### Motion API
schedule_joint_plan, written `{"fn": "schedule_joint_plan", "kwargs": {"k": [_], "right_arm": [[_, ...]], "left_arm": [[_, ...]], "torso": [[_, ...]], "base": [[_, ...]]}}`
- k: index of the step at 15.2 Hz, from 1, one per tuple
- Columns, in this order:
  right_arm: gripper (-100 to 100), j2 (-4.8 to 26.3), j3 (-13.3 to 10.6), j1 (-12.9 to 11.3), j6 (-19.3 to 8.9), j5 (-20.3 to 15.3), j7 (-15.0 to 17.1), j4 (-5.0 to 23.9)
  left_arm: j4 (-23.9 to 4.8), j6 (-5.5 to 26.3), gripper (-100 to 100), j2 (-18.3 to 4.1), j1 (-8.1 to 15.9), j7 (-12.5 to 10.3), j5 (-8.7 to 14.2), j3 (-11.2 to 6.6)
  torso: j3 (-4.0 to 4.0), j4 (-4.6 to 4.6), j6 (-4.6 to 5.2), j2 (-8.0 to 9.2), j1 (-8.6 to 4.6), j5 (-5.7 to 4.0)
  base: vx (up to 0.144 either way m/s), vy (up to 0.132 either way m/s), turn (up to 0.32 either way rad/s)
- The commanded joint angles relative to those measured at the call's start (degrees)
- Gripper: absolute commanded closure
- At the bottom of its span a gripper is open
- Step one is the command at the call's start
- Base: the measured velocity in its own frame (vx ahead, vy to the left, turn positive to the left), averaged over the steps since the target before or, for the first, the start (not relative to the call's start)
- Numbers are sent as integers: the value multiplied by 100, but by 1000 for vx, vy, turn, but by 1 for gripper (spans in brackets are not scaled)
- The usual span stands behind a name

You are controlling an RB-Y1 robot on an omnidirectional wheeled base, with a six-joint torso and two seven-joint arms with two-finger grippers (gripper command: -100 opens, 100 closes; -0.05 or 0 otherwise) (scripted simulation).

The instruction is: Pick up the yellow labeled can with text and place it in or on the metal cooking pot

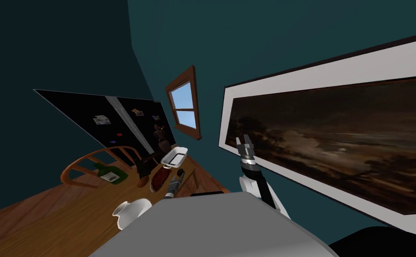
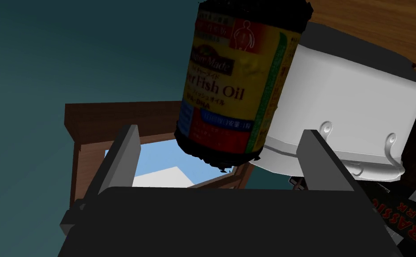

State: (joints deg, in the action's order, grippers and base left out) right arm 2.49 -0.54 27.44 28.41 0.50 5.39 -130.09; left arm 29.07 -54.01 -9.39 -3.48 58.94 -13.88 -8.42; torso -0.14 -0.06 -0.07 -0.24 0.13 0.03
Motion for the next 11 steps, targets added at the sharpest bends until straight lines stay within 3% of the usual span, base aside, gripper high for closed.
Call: {"fn": "schedule_joint_plan", "kwargs": {"k": [1,2,6,9,11], "right_arm": [[0,0,0,0,0,0,0,0],[0,0,0,0,0,0,0,0],[0,0,-1,-2,0,0,0,0],[0,0,-1,-2,0,0,0,0],[0,0,0,0,0,0,0,0]], "left_arm": [[191,126,-100,164,-34,30,-234,171],[-37,126,-100,164,-34,30,-234,171],[191,126,-100,164,-34,30,-234,171],[390,232,-100,358,-82,80,-471,342],[589,339,-100,553,-129,129,-707,513]], "torso": [[0,0,0,0,0,0],[-4,-1,2,-9,11,2],[6,3,8,11,1,0],[10,4,5,17,-2,-1],[1,1,2,0,9,2]], "base": [[83,86,495],[98,81,320],[33,27,-3],[31,30,244],[105,79,443]]}}
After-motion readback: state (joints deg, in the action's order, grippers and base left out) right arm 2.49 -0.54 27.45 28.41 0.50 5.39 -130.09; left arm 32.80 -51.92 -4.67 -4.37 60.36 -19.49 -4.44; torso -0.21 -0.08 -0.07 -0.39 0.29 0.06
